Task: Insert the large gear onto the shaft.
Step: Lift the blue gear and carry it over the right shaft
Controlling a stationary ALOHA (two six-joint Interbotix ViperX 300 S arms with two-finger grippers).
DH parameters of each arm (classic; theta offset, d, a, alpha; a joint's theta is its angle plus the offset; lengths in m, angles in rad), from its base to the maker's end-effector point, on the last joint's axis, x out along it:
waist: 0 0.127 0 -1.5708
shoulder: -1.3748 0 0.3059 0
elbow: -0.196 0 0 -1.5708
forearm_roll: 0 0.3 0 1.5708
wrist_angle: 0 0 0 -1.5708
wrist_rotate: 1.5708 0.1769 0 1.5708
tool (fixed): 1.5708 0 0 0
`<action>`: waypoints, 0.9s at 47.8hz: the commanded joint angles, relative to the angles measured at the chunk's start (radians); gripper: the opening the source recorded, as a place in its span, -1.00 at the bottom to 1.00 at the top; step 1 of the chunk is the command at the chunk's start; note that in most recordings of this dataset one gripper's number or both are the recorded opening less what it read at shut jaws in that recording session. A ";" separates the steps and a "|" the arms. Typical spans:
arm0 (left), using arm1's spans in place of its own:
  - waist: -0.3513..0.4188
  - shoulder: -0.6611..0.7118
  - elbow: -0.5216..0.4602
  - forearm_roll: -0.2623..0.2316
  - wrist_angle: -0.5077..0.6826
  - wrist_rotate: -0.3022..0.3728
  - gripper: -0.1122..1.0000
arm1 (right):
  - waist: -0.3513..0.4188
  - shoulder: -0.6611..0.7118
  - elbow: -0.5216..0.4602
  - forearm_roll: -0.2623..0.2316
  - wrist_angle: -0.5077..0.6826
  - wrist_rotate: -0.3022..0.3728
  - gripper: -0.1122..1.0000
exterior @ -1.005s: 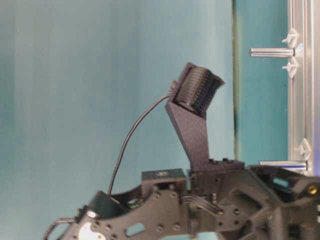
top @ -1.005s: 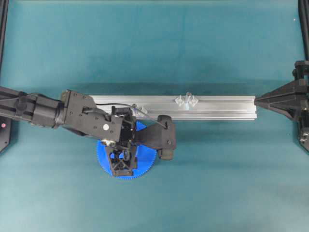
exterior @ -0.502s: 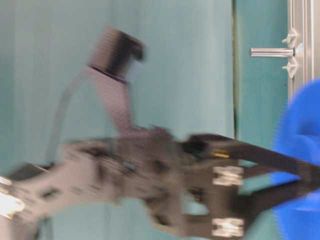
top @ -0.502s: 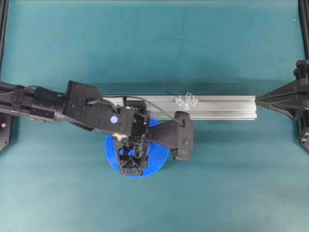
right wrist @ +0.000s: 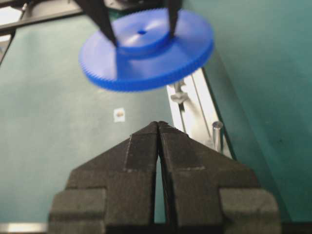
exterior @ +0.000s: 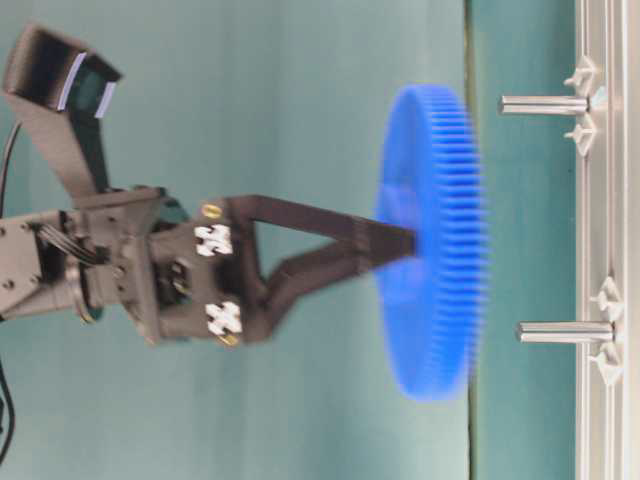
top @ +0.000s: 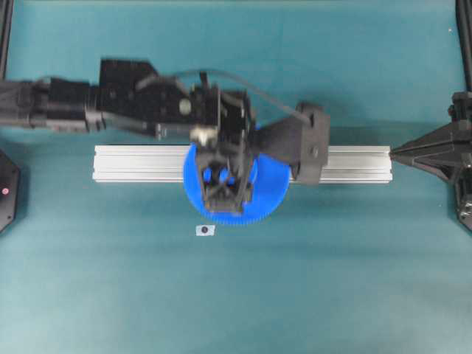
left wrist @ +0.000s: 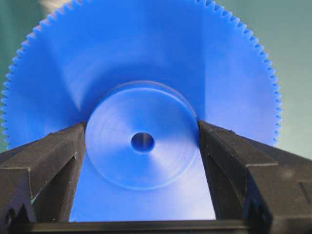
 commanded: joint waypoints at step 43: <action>0.080 0.242 -0.399 0.003 0.000 0.204 0.57 | -0.003 -0.003 -0.002 0.000 -0.005 0.009 -0.68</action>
